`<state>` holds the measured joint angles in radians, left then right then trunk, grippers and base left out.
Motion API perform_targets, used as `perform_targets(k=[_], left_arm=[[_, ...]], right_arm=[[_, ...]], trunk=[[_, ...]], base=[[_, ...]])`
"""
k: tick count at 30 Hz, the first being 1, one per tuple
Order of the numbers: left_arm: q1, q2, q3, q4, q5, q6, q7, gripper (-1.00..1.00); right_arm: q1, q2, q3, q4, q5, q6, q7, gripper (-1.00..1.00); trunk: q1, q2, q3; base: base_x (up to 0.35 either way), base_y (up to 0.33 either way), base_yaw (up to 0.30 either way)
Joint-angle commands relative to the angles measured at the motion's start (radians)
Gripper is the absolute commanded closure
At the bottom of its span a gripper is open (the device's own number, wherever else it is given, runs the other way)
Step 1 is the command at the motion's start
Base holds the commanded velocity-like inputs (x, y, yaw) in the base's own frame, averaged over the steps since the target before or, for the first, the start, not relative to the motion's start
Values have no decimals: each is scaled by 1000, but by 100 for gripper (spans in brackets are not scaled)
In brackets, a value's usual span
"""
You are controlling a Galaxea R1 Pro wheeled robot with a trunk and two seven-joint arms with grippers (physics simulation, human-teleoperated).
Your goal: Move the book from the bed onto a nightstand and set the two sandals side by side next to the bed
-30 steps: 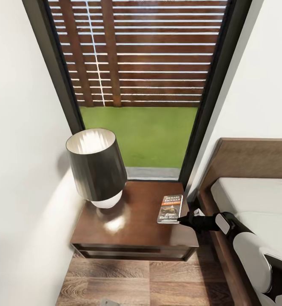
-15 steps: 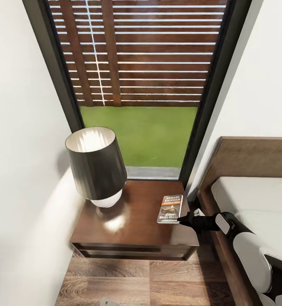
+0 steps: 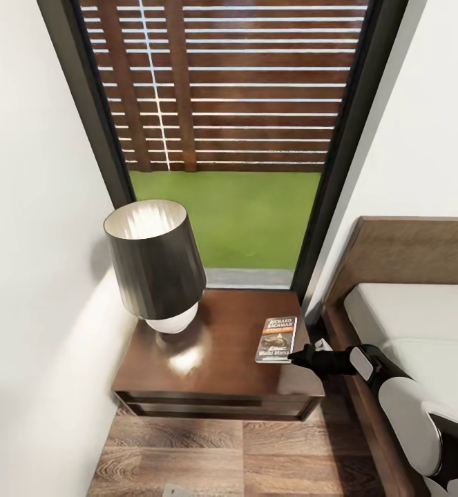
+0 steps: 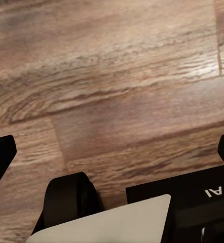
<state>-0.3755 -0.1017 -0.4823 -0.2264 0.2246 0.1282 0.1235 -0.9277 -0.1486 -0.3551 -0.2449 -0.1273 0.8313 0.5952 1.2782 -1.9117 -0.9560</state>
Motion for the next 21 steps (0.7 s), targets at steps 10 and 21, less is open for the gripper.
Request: perform_targets(k=[10, 21], left_arm=[[0, 1, -9, -2, 10, 5, 5, -100], [0, 1, -9, -2, 9, 5, 6, -100]], right_arm=[[0, 0, 0, -1, -12, 8, -5, 100], [0, 0, 1, -1, -12, 8, -5, 100]], trunk=[[0, 0, -1], [31, -56, -26]], base=[[0, 0, 0], [0, 0, 0]])
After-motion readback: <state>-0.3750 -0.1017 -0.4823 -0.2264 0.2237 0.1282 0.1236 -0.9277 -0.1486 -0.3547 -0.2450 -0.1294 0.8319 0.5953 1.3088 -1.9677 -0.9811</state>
